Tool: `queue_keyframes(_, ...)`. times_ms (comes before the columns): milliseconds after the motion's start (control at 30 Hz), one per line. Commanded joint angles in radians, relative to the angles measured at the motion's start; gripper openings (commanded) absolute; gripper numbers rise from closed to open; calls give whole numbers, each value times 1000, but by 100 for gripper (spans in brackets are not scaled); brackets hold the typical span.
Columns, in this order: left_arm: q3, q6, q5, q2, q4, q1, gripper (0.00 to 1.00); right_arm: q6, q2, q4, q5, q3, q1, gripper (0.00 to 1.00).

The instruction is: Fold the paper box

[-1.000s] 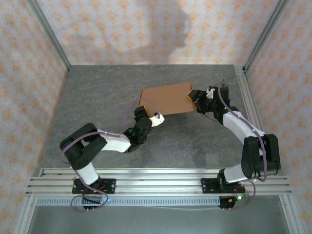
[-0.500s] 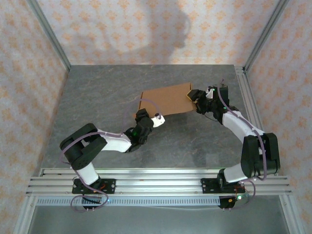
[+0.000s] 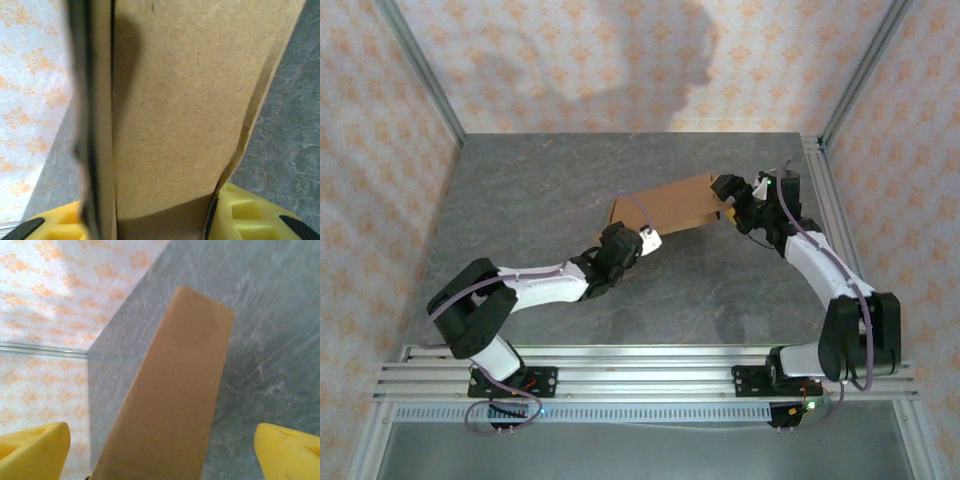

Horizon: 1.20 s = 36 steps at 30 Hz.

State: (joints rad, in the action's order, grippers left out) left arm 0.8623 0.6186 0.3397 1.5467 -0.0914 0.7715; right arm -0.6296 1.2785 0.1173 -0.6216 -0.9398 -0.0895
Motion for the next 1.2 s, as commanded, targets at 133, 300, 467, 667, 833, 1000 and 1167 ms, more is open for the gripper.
queue_keyframes(133, 122, -104, -180, -45, 419, -46, 35, 304, -136, 191, 205, -71, 7, 94)
queue_keyframes(300, 216, -111, -329, -65, 668, -95, 35, 514, -231, 129, 109, -37, 8, 93)
queue_keyframes(467, 286, -107, -442, -88, 810, -105, 35, 734, -263, 151, -17, -61, 1, 90)
queue_keyframes(667, 392, -135, -530, -84, 985, -104, 34, 1189, -280, 415, -66, -154, -90, 90)
queue_keyframes(833, 465, -128, -518, -11, 1108, -108, 34, 1358, -237, 589, -51, -232, -112, 87)
queue_keyframes(1000, 529, -128, -512, 60, 1192, -121, 34, 1436, -183, 666, -19, -287, -119, 82)
queue_keyframes(1167, 572, -117, -531, 83, 1243, -141, 33, 1504, -124, 711, 7, -329, -119, 73)
